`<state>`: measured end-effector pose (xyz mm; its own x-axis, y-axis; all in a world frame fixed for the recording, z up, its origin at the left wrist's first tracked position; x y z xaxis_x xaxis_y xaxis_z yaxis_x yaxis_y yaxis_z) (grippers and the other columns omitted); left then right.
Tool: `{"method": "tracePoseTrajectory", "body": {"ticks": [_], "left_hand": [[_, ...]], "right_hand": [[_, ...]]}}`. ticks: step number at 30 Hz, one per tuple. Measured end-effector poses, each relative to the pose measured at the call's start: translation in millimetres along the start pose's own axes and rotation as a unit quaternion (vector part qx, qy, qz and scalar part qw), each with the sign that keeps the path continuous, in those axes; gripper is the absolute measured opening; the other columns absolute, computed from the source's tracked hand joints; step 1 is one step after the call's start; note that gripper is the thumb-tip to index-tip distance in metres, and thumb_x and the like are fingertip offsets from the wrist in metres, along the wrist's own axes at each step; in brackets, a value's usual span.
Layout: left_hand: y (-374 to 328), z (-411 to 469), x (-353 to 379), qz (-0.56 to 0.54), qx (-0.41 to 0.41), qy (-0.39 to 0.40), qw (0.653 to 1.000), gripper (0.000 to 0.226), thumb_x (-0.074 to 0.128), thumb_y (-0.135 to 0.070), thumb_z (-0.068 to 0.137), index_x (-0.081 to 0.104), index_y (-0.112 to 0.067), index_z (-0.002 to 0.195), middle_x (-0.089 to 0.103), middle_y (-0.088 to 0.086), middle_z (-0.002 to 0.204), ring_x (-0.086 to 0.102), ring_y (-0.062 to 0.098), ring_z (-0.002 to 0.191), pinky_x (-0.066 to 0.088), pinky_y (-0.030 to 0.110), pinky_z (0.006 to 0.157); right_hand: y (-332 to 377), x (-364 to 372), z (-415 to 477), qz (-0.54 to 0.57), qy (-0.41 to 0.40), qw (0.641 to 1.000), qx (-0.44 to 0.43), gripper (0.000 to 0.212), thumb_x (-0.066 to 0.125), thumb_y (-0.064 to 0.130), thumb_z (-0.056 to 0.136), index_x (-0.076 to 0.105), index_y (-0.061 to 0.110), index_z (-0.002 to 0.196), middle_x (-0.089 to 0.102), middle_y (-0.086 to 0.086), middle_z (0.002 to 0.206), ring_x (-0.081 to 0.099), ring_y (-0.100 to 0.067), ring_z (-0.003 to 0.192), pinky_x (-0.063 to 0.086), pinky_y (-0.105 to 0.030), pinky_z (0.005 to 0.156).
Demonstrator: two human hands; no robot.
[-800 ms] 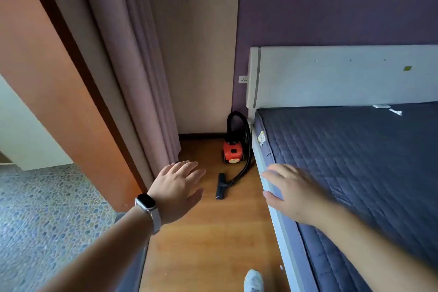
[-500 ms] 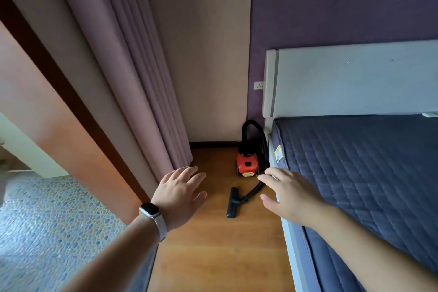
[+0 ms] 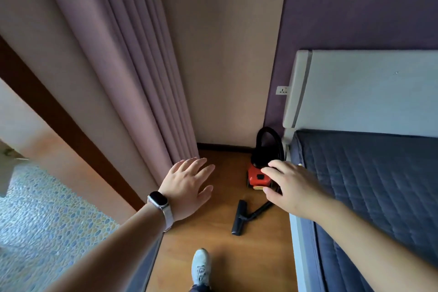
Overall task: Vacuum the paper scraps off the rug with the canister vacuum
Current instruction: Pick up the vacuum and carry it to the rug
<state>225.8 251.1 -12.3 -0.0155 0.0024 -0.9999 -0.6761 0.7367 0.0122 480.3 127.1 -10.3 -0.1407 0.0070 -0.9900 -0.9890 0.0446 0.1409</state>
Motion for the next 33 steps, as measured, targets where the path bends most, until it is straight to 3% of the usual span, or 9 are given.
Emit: {"method": "tracePoseTrajectory", "body": {"ticks": [5,9,15,19,24,30,33], "left_hand": [[48,94,28,-0.023,0.025,0.027,0.999,0.060,0.033,-0.058,0.096,0.024,-0.037,0.152,0.024,-0.006,0.160,0.019,0.018,0.147,0.016,0.039,0.121],[90,169,46,-0.047,0.053,0.036,0.997,0.061,0.033,-0.057,0.096,0.025,-0.035,0.152,0.025,-0.005,0.160,0.019,0.020,0.148,0.016,0.040,0.120],[123,276,66,-0.056,0.124,0.079,0.988,0.062,0.035,-0.055,0.098,0.021,-0.031,0.154,0.019,-0.003,0.162,0.015,0.022,0.149,0.012,0.041,0.120],[112,321,80,-0.089,0.172,0.071,0.979,0.060,0.041,-0.053,0.096,0.036,-0.027,0.149,0.035,0.001,0.156,0.029,0.023,0.145,0.021,0.041,0.117],[80,379,92,-0.085,0.234,0.097,0.964,0.059,0.040,-0.049,0.099,0.031,-0.023,0.151,0.030,0.003,0.158,0.026,0.020,0.146,0.021,0.037,0.117],[44,430,119,-0.085,0.213,0.132,0.964,0.057,0.041,-0.048,0.098,0.038,-0.021,0.149,0.037,0.004,0.155,0.032,0.021,0.142,0.026,0.037,0.115],[28,450,133,-0.073,0.205,0.138,0.966,0.061,0.036,-0.052,0.090,0.056,-0.016,0.135,0.056,0.009,0.138,0.052,0.027,0.128,0.043,0.043,0.103]], "right_hand": [[-26,8,71,-0.013,0.015,0.998,0.053,0.052,0.049,0.047,0.096,0.051,0.022,0.142,0.050,0.003,0.141,0.050,-0.022,0.124,0.041,-0.034,0.096],[-41,12,128,-0.006,0.036,0.995,0.091,0.051,0.048,0.046,0.096,0.051,0.023,0.141,0.049,0.006,0.140,0.048,-0.018,0.127,0.041,-0.033,0.098],[-67,12,191,-0.009,0.007,0.987,0.162,0.050,0.047,0.049,0.085,0.069,0.016,0.117,0.066,0.002,0.112,0.066,-0.022,0.097,0.050,-0.030,0.075],[-85,16,202,-0.011,0.021,0.982,0.188,0.050,0.045,0.049,0.086,0.068,0.017,0.116,0.067,0.002,0.112,0.066,-0.022,0.092,0.049,-0.030,0.074],[-122,32,218,0.019,0.038,0.975,0.218,0.051,0.044,0.047,0.085,0.068,0.015,0.117,0.067,-0.001,0.113,0.067,-0.026,0.093,0.053,-0.035,0.075],[-185,72,240,0.062,0.058,0.973,0.217,0.052,0.042,0.048,0.087,0.064,0.017,0.121,0.065,0.000,0.114,0.064,-0.024,0.099,0.055,-0.039,0.077],[-221,96,255,0.070,0.068,0.972,0.211,0.050,0.040,0.048,0.088,0.063,0.018,0.120,0.063,0.002,0.112,0.061,-0.021,0.102,0.053,-0.039,0.081]]}}
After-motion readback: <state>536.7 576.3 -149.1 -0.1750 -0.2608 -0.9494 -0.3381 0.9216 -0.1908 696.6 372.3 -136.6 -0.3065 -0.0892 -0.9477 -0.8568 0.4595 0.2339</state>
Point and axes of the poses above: each hand's wrist, its own z-axis towards the middle knuckle, its own x-axis out of the palm, y = z × x, the point moved 1 cm from there along z, towards the middle knuckle
